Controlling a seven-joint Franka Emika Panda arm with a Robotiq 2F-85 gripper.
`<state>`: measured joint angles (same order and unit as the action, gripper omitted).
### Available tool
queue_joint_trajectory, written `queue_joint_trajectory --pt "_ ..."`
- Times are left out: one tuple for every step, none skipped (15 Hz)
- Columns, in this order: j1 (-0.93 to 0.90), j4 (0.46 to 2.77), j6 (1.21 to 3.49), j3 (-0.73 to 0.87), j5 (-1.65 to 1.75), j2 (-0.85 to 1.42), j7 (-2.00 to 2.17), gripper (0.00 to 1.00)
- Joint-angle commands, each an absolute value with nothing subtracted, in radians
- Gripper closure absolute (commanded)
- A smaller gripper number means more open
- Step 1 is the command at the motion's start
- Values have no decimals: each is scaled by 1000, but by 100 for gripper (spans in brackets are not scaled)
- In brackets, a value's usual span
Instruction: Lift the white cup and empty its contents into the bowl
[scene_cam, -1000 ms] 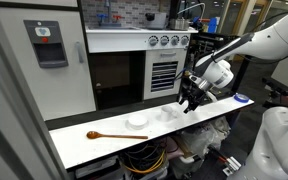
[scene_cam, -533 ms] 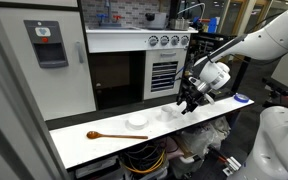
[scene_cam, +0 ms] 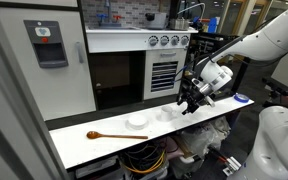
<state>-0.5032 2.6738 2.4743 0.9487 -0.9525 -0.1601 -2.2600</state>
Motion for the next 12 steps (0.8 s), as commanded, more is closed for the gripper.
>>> queue_joint_trajectory --pt "-534 2654 2413 989 -1041 -108 -2369 0" --pt "-538 2651 2398 995 -1059 -98 -2388 0" --pt "-542 2648 2382 1000 -1074 -88 -2403 0" --pt "-546 2646 2366 1005 -1089 -77 -2417 0" --pt "-549 2643 2352 1010 -1102 -66 -2430 0" --pt "-552 2639 2336 1014 -1115 -52 -2439 0" --pt "-553 2634 2323 1016 -1125 -39 -2447 0" --pt "-553 2630 2312 1017 -1137 -24 -2453 0" --pt "-552 2624 2297 1017 -1147 -10 -2459 0" --pt "-551 2618 2285 1017 -1159 8 -2464 0" --pt "-353 2613 2258 820 -1180 36 -2472 0" --pt "-322 2604 2247 787 -1191 51 -2475 0"
